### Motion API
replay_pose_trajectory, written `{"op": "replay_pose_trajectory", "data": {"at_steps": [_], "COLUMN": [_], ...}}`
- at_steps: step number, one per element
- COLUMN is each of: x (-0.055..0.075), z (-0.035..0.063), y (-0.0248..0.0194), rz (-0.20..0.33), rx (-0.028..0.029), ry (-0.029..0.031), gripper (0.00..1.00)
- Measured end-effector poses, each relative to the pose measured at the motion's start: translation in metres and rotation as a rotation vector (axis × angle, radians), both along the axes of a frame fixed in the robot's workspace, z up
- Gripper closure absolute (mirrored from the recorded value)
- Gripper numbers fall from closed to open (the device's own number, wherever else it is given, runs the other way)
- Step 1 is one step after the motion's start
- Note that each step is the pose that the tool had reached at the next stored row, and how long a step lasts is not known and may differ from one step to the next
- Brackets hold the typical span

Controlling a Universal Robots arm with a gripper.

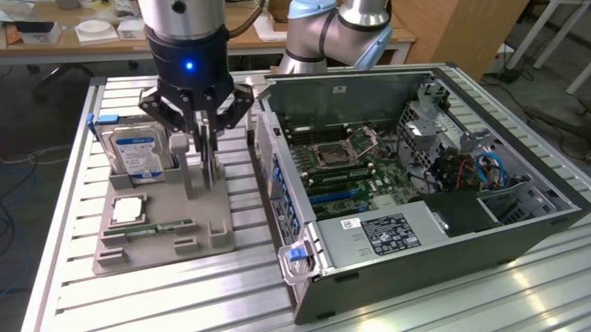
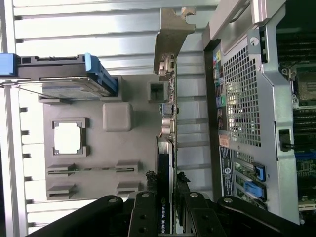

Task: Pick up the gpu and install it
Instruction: 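Pick up the gpu and move the gpu toward the slot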

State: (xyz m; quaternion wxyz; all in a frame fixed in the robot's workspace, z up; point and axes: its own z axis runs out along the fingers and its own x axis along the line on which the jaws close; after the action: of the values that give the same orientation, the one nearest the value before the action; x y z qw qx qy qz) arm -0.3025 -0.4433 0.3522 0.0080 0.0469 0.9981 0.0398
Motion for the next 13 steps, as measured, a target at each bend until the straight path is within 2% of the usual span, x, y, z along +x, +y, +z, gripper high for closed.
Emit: {"op": "replay_pose_trajectory", "data": {"at_steps": [13], "x": [0.0], "z": [0.026], "y": [0.0], "rz": [0.0], "rx": [0.0001], "ry": [-0.0001], "gripper": [0.74]}}
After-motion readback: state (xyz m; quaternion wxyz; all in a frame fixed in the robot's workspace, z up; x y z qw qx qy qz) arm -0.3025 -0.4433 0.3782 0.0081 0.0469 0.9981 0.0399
